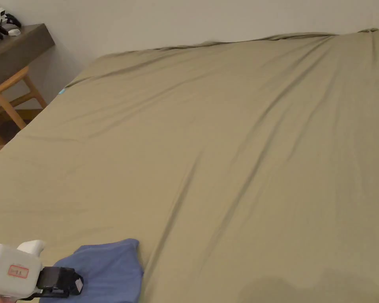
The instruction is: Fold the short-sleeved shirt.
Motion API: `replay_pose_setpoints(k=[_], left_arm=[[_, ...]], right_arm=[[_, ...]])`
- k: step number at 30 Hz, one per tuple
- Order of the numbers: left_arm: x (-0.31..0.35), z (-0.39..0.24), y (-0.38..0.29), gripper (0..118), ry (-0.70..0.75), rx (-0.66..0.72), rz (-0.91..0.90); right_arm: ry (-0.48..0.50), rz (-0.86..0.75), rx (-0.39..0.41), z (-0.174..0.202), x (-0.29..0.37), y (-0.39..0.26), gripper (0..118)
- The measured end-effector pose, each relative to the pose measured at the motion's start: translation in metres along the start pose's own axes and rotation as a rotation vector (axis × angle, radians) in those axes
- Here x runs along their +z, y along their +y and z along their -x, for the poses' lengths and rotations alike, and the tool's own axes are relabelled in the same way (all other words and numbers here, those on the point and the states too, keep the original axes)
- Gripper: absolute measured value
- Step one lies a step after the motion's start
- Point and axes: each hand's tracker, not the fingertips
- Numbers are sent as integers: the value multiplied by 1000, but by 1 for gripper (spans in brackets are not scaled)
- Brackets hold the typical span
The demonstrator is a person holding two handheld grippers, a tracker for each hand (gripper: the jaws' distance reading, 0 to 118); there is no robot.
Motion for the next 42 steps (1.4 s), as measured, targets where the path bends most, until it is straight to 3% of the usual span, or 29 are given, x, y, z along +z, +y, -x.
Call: replay_pose_setpoints(k=[2,5,6,7,8,9,12,13,15,19,22,26,28,33,37,42], left_arm=[[12,-9,7,118,-100,-4,1],[69,-100,11,113,-188,-81,-74],[90,-121,20,83,-198,-131,-187],[107,-141,29,28,-179,-159,-283],[121,-154,45,0,-60,-159,-371],[145,-175,58,0,52,-175,-511],[201,-227,82,0,47,-307,-818],[216,-247,84,0,-25,-243,-842],[241,-285,84,0,-22,-230,-1045],[255,-372,54,0,-64,-170,-1298],[244,-426,47,0,-41,-178,-1254],[218,-455,38,0,-98,-271,-1176],[208,-447,42,0,-182,-262,-1098],[207,-438,44,0,-106,-221,-1123],[222,-435,41,0,-167,-208,-1143],[226,-441,36,0,-127,-242,-1161]], right_arm=[[-135,-9,57,9,3,6,2],[-400,-62,214,29,10,35,2],[-458,-103,268,40,15,49,2],[-489,-154,309,47,21,65,2],[-498,-231,334,63,31,84,2],[-504,-312,354,81,43,101,2],[-516,-581,439,146,84,138,2],[-517,-650,473,167,94,144,2],[-528,-780,538,204,111,158,2],[-495,-867,584,258,112,178,3],[-499,-919,567,281,103,181,3],[-531,-879,654,281,74,163,3],[-548,-853,691,272,61,149,3],[-545,-820,666,260,54,141,3],[-538,-850,678,270,62,143,3],[-533,-877,686,276,67,144,4]])
